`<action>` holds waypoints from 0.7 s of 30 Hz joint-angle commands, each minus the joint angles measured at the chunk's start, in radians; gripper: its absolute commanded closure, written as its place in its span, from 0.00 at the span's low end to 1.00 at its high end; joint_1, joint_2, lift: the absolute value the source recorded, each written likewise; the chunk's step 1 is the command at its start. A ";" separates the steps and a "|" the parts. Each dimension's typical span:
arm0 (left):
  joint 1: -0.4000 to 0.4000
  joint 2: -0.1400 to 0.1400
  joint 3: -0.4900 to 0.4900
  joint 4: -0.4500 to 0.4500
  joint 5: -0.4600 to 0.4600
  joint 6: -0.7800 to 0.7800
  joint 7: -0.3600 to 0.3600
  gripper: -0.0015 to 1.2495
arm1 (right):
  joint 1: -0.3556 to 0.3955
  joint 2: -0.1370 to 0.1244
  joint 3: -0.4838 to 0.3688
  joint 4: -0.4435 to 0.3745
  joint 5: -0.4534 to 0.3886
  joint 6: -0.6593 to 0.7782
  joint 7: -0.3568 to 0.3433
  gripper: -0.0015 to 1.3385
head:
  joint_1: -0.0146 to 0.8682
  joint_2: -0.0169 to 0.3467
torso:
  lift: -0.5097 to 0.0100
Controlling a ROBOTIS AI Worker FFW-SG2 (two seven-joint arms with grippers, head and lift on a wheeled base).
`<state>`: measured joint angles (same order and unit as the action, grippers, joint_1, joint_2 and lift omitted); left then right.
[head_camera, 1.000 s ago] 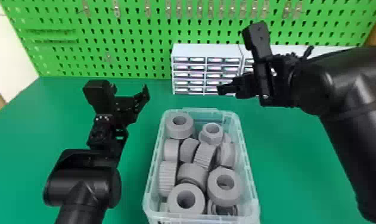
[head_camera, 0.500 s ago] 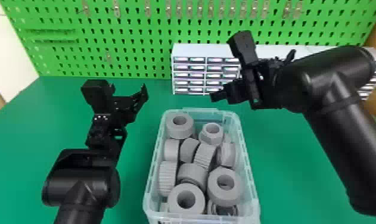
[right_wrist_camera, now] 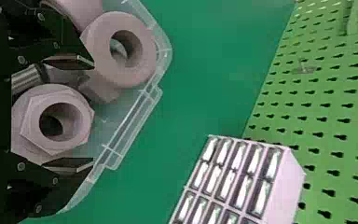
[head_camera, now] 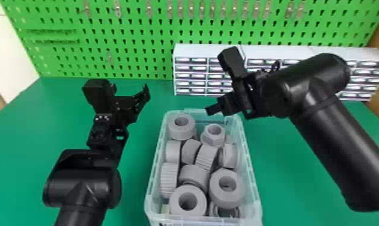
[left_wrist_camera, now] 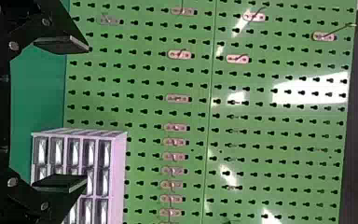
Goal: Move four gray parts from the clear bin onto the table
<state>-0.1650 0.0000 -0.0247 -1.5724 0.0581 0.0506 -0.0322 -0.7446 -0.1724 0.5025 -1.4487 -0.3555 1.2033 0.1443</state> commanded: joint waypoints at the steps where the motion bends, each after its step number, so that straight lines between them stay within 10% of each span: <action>1: -0.001 0.000 -0.001 0.000 0.000 0.000 0.000 0.23 | -0.004 0.001 0.014 0.047 0.003 -0.011 0.008 0.39 | 0.80 0.24 | 0.88; 21: -0.005 0.000 -0.001 0.000 0.005 0.000 0.000 0.23 | -0.033 0.013 0.070 0.179 0.055 -0.099 0.093 0.39 | 0.80 0.24 | 0.88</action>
<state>-0.1676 0.0000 -0.0253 -1.5724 0.0629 0.0506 -0.0322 -0.7658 -0.1639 0.5526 -1.3067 -0.3040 1.1199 0.2261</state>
